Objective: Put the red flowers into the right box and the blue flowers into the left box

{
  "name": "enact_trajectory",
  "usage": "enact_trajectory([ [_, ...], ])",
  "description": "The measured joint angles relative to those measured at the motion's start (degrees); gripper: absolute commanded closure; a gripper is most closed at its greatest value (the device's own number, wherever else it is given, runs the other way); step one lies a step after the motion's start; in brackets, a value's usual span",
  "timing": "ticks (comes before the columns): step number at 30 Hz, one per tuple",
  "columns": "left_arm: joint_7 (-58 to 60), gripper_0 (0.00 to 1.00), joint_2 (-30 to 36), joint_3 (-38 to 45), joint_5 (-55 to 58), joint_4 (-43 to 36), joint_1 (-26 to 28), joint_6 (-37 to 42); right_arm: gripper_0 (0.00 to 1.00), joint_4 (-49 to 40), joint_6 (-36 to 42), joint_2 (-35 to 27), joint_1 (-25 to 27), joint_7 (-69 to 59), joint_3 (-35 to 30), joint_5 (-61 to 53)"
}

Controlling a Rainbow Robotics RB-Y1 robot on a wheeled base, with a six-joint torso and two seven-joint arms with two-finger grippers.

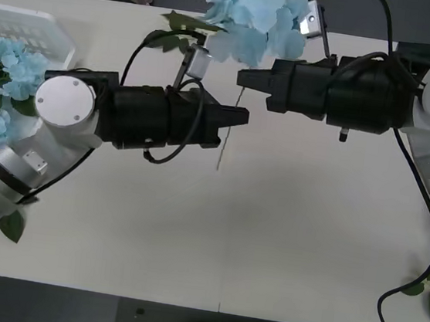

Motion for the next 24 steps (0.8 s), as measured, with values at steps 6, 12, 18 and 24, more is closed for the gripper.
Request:
enact_trajectory([
  [6, 0.0, 1.0, 11.4, -0.6, 2.2, 0.0, -0.2, 0.0, 0.15, 0.0, 0.0, 0.0, 0.0, 0.0, 0.0, 0.1],
  [12, 0.0, 1.0, 26.9, -3.6, 10.9, 0.0, -0.2, 1.9, 0.12, 0.0, 0.0, 0.0, 0.0, 0.0, 0.0, 0.1],
  [18, 0.0, 1.0, 41.8, -3.1, 14.2, 0.9, 0.6, 4.3, 0.12, 0.0, 1.2, -0.8, 0.0, 0.3, 0.0, -0.3],
  [24, -8.5, 1.0, 45.7, 1.7, 6.8, 11.2, 3.3, 4.3, 0.12, 0.0, 4.5, -5.4, 0.0, 10.0, 0.1, -4.8],
])
